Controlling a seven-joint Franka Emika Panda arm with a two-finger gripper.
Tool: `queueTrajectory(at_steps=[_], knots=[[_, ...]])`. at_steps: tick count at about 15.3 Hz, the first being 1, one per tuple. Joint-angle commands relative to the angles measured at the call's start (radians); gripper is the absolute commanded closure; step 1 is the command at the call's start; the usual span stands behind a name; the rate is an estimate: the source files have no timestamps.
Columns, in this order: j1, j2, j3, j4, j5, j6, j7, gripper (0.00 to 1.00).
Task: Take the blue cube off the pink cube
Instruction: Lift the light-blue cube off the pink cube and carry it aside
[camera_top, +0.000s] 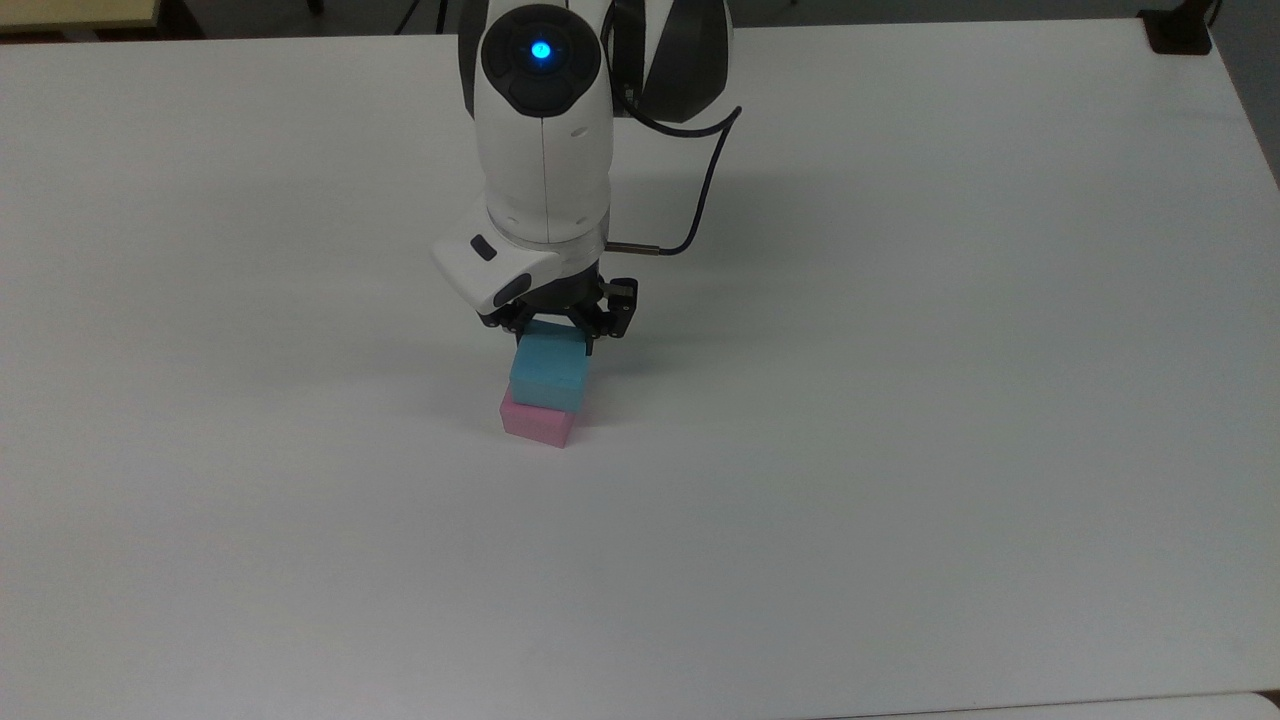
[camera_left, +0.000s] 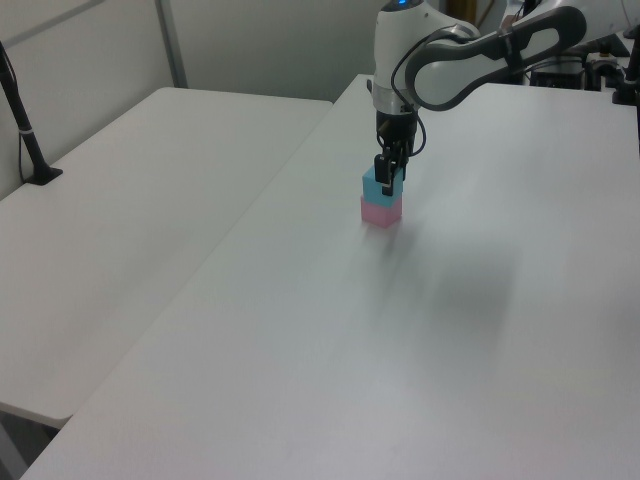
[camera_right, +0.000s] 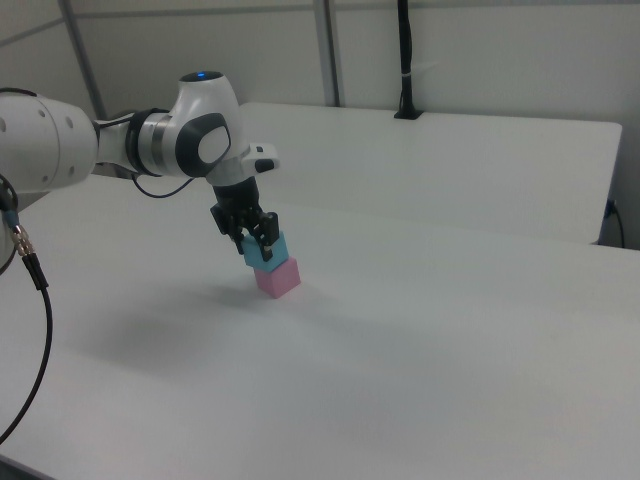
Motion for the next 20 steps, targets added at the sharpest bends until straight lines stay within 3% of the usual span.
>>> queueTrajectory(at_steps=[1,4,10,13,16,17,18,20], knots=[[-0.001,-0.021,-0.015,0.008,0.012,0.007,-0.058,0.67],[-0.03,-0.024,-0.02,0.01,0.002,0.007,-0.078,0.67],[-0.237,-0.012,-0.018,0.004,-0.002,0.01,-0.322,0.64],[-0.296,0.042,-0.02,-0.001,-0.025,0.027,-0.393,0.55],[-0.34,0.093,-0.018,-0.002,-0.071,0.108,-0.396,0.38],[-0.356,0.09,-0.018,-0.001,-0.064,0.109,-0.396,0.06],[-0.359,0.081,-0.018,-0.001,-0.059,0.102,-0.396,0.0],[-0.356,0.047,-0.017,-0.002,-0.058,0.076,-0.396,0.0]])
